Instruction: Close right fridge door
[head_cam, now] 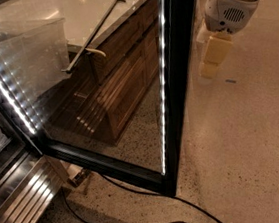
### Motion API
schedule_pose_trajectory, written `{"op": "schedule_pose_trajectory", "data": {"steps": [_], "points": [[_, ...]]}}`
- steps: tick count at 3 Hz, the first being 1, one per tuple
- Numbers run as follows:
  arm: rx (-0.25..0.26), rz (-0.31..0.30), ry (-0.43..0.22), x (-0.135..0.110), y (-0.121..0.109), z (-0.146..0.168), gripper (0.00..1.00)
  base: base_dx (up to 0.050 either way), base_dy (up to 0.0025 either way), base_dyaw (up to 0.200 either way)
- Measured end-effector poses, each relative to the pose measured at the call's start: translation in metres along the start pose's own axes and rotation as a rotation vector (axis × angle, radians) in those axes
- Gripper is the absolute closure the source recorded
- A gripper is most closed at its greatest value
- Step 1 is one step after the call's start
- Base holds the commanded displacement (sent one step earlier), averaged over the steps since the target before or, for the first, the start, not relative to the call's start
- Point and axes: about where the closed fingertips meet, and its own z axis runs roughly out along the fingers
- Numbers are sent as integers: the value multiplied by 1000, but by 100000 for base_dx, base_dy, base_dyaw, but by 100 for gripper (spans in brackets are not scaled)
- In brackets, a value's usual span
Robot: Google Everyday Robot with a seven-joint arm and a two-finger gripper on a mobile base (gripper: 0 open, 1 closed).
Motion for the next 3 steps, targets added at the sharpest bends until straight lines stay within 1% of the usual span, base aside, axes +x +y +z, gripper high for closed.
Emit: {"op": "schedule_pose_trajectory", "data": {"steps": [2,3], "points": [[0,0,0,0,0,0,65,0,0,0],[0,0,0,0,0,0,100,2887,237,16408]]}}
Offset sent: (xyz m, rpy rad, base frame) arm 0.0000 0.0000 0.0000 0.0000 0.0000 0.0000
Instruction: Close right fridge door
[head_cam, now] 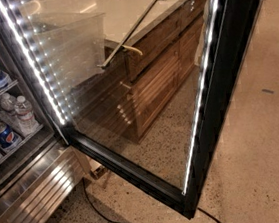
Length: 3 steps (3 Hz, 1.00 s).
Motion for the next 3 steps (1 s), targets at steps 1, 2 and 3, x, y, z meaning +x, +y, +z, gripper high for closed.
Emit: {"op": "schedule_pose_trajectory", "data": {"steps": [1,2,3], "points": [[0,0,0,0,0,0,100,-3088,-240,15586],[0,0,0,0,0,0,100,-3079,-258,15737],[0,0,0,0,0,0,100,-3099,-252,15873]]}}
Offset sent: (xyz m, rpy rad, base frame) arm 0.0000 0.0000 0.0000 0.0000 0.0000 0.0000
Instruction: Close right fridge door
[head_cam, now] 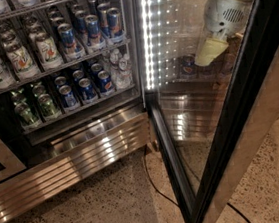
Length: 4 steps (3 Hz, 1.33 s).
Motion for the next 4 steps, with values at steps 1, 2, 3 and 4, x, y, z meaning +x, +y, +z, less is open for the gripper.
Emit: {"op": "schedule_pose_trajectory", "data": {"steps": [1,2,3,4], "points": [[0,0,0,0,0,0,100,-2831,-246,16510],[0,0,0,0,0,0,100,-2836,-238,16447],[0,0,0,0,0,0,100,3488,247,14196],[0,0,0,0,0,0,100,5004,-4,86]]}}
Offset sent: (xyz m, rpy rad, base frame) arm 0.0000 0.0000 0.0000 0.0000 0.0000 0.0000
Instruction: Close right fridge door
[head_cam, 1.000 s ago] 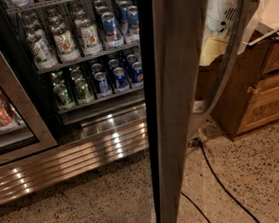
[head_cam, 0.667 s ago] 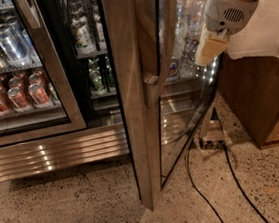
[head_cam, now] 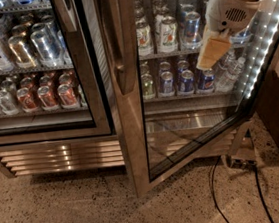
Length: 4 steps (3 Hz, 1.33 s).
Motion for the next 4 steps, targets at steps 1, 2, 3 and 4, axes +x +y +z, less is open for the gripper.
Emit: {"op": "schedule_pose_trajectory", "data": {"steps": [1,2,3,4], "points": [[0,0,0,0,0,0,100,5001,-1,48],[0,0,0,0,0,0,100,5005,-4,96],[0,0,0,0,0,0,100,3645,242,13703],[0,0,0,0,0,0,100,4899,1,-28]]}}
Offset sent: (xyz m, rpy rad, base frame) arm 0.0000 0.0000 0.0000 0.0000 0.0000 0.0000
